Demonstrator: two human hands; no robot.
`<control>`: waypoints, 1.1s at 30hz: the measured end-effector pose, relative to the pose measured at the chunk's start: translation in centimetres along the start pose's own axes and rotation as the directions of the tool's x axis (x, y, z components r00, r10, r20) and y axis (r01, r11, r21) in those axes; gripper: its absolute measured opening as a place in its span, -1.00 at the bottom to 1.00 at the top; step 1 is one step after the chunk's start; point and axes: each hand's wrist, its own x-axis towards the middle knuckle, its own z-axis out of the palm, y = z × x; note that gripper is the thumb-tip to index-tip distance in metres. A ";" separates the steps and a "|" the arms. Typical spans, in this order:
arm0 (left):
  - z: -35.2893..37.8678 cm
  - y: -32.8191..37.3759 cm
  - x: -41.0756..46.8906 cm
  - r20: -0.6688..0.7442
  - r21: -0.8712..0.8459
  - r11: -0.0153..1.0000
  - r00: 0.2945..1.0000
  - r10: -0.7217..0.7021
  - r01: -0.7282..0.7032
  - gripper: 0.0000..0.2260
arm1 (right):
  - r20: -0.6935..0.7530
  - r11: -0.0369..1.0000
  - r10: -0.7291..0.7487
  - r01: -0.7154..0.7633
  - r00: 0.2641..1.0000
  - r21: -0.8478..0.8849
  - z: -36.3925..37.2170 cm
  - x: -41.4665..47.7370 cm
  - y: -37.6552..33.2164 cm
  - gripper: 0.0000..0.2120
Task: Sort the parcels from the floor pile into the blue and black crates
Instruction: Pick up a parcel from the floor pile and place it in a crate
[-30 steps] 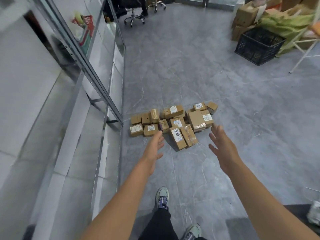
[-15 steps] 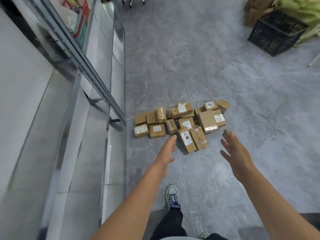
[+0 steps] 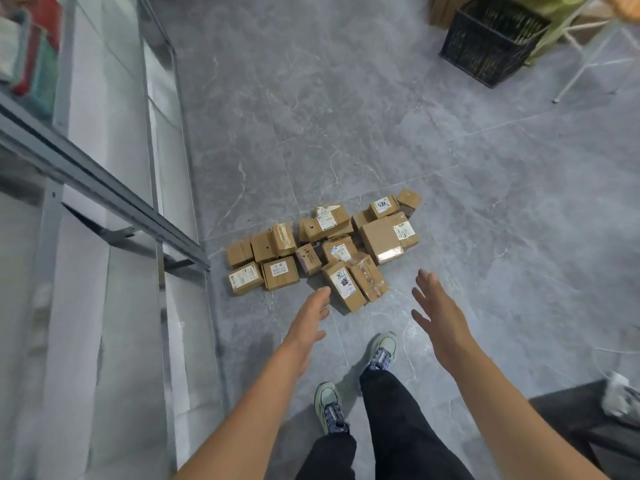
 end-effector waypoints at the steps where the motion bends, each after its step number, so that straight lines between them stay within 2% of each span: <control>1: 0.2 0.4 0.8 0.004 0.011 1.000 1.000 -0.008 0.008 -0.50 | -0.007 1.000 0.012 -0.012 1.000 0.007 -0.1 0.9 -0.1 -0.30; 6: 2.0 3.1 5.7 0.011 0.081 0.995 0.998 -0.058 0.057 -0.50 | -0.030 0.997 0.063 -0.061 0.998 0.047 -1.2 6.7 -0.8 -0.32; 15: 7.9 10.4 18.7 0.020 0.309 0.946 0.994 -0.104 0.092 -0.50 | -0.072 0.959 0.228 -0.211 0.971 0.187 -5.4 21.2 -1.1 -0.37; 18: 9.6 12.2 24.5 0.045 0.428 0.901 0.994 -0.100 0.071 -0.49 | -0.083 0.940 0.284 -0.261 0.955 0.222 -6.5 26.4 0.0 -0.37; 24: 12.7 13.9 39.2 0.043 0.555 0.826 0.989 -0.143 0.096 -0.43 | -0.115 0.891 0.391 -0.345 0.913 0.295 -7.2 37.1 4.1 -0.35; 25: 13.2 13.7 41.8 0.060 0.573 0.815 0.987 -0.148 0.087 -0.49 | -0.121 0.884 0.405 -0.354 0.906 0.305 -7.1 39.1 5.2 -0.35; 27: 13.9 12.9 47.3 0.089 0.618 0.784 0.986 -0.139 0.055 -0.77 | -0.137 0.873 0.423 -0.362 0.896 0.327 -6.7 43.0 7.6 -0.35; 28: 14.3 12.3 50.1 0.104 0.648 0.761 0.986 -0.131 0.033 -0.81 | -0.147 0.867 0.432 -0.365 0.890 0.339 -6.4 45.0 9.0 -0.35; 29: 14.5 11.5 53.0 0.125 0.682 0.731 0.983 -0.135 0.014 -0.78 | -0.157 0.860 0.442 -0.368 0.883 0.353 -6.1 47.0 10.5 -0.34; 31: 15.0 9.5 58.5 0.149 0.725 0.688 0.977 -0.153 -0.003 -0.55 | -0.166 0.839 0.470 -0.380 0.867 0.391 -5.5 50.7 13.3 -0.32; 33: 15.5 7.4 63.4 0.164 0.761 0.649 0.969 -0.183 -0.006 -0.43 | -0.175 0.809 0.508 -0.397 0.844 0.434 -4.9 54.0 16.1 -0.29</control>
